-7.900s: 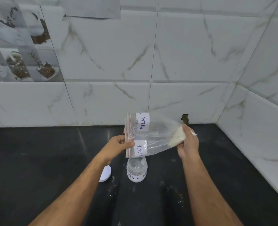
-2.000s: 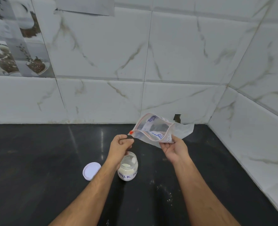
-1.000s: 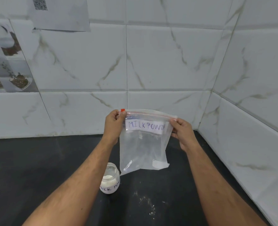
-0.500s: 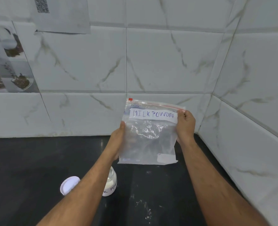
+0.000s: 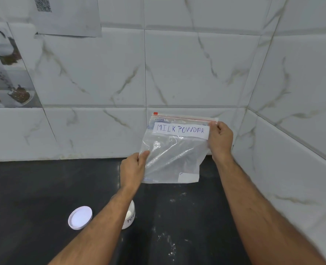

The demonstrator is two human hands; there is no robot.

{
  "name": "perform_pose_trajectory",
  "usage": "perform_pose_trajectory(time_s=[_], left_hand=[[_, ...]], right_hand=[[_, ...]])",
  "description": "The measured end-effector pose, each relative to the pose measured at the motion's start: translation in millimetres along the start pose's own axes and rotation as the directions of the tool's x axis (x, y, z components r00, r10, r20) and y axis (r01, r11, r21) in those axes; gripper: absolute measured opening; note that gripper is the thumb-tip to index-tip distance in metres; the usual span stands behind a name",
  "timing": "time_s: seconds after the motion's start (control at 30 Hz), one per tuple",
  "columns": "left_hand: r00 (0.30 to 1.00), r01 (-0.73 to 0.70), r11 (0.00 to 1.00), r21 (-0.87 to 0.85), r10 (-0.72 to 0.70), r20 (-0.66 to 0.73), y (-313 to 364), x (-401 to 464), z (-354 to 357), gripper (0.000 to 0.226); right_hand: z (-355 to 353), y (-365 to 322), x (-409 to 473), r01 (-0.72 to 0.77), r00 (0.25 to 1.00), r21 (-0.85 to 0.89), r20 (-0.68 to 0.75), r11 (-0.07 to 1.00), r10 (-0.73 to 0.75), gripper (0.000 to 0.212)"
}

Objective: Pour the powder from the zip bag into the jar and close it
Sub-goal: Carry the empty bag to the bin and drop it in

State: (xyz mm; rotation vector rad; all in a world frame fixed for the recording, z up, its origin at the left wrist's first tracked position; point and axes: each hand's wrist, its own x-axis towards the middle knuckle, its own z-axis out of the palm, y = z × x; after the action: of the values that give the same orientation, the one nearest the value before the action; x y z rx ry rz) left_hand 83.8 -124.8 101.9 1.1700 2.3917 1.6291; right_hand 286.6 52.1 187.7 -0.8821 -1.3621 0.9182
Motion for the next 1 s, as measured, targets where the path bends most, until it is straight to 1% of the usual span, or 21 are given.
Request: perform_pose_trajectory(time_s=[0.07,0.1,0.17,0.2,0.23,0.27,0.3,0.33,0.37,0.4,0.47,0.53,0.6,0.67,0.7,0.77,0.8,0.83,0.87,0.93,1.0], left_hand=[[0.999,0.038,0.998,-0.048,-0.036,0.037,2.2,3.8,0.6,0.066],[0.995,0.074,0.993,-0.097,-0.066,0.079,3.2,5.1,1.4,0.062],[0.972,0.169,0.961,-0.221,-0.125,0.201,4.1,4.2,3.7,0.055],[0.956,0.22,0.937,-0.273,-0.152,0.25,4.0,1.7,5.9,0.053],[0.944,0.26,0.917,-0.303,-0.177,0.277,3.2,-2.4,9.2,0.052],[0.939,0.283,0.908,-0.308,-0.198,0.28,1.7,-7.9,13.8,0.051],[0.939,0.294,0.91,-0.294,-0.217,0.268,-0.1,-15.0,19.2,0.051],[0.939,0.3,0.916,-0.265,-0.236,0.249,-2.2,-22.8,25.1,0.052],[0.939,0.306,0.925,-0.225,-0.254,0.233,-4.7,-30.8,31.3,0.052],[0.934,0.317,0.933,-0.171,-0.276,0.227,-8.3,-40.3,38.3,0.052],[0.917,0.339,0.939,-0.053,-0.318,0.242,-14.0,-60.2,46.9,0.047],[0.89,0.348,0.935,0.064,-0.351,0.29,-21.3,-81.3,55.4,0.043],[0.858,0.352,0.919,0.176,-0.392,0.332,-29.4,-99.5,59.9,0.039],[0.833,0.355,0.895,0.271,-0.434,0.342,-33.2,-111.7,61.9,0.035],[0.836,0.339,0.888,0.311,-0.436,0.332,-33.3,-116.2,63.6,0.038],[0.869,0.28,0.883,0.378,-0.4,0.291,-33.3,-121.6,64.9,0.048],[0.88,0.259,0.876,0.406,-0.387,0.274,-33.4,-123.7,66.8,0.054],[0.875,0.259,0.868,0.424,-0.397,0.278,-33.9,-124.8,68.6,0.06],[0.85,0.296,0.862,0.41,-0.434,0.298,-35.9,-124.4,70.2,0.067],[0.755,0.454,0.825,0.336,-0.556,0.346,-40.4,-119.5,70.1,0.075],[0.673,0.554,0.772,0.311,-0.635,0.379,-44.4,-112.1,67.1,0.072]], right_hand=[[0.0,-1.4,2.0,0.021,1.0,0.005,0.001,1.0,-0.021,0.036],[0.3,-1.7,2.0,-0.003,1.0,0.02,0.001,1.0,0.003,0.032],[-0.1,1.4,1.2,-0.1,0.995,0.051,0.008,0.994,0.1,0.028],[-2.9,5.2,0.4,-0.182,0.983,0.057,0.04,0.982,0.18,0.027],[-6.7,10.7,-1.8,-0.291,0.953,0.071,0.113,0.954,0.282,0.03],[-11.9,19.8,-5.1,-0.409,0.898,0.094,0.219,0.908,0.382,0.041],[-18.5,30.4,-10.4,-0.517,0.826,0.096,0.315,0.851,0.467,0.053],[-25.3,42.4,-17.5,-0.595,0.758,0.072,0.381,0.8,0.529,0.061],[-31.5,55.0,-25.2,-0.642,0.705,0.032,0.417,0.766,0.573,0.063],[-38.6,69.5,-33.7,-0.671,0.673,-0.004,0.419,0.742,0.61,0.06],[-50.5,93.2,-50.5,-0.698,0.653,-0.041,0.372,0.714,0.66,0.047],[-64.6,111.4,-66.4,-0.722,0.625,-0.08,0.352,0.688,0.697,0.034],[-77.4,124.5,-81.6,-0.722,0.595,-0.173,0.338,0.67,0.729,0.028],[-87.1,134.6,-95.0,-0.722,0.566,-0.266,0.304,0.639,0.766,0.023],[-90.6,138.8,-100.5,-0.727,0.551,-0.296,0.286,0.619,0.784,0.018],[-92.3,141.8,-109.8,-0.741,0.539,-0.305,0.262,0.598,0.801,0.008],[-93.3,143.3,-113.2,-0.747,0.545,-0.292,0.247,0.598,0.801,0.006],[-94.3,144.2,-115.6,-0.748,0.556,-0.279,0.234,0.603,0.798,0.008],[-95.1,144.4,-117.5,-0.744,0.567,-0.267,0.232,0.613,0.79,0.01],[-97.5,143.6,-120.5,-0.742,0.571,-0.237,0.266,0.627,0.776,0.013],[-99.1,142.7,-121.6,-0.755,0.564,-0.191,0.298,0.627,0.77,0.016]])
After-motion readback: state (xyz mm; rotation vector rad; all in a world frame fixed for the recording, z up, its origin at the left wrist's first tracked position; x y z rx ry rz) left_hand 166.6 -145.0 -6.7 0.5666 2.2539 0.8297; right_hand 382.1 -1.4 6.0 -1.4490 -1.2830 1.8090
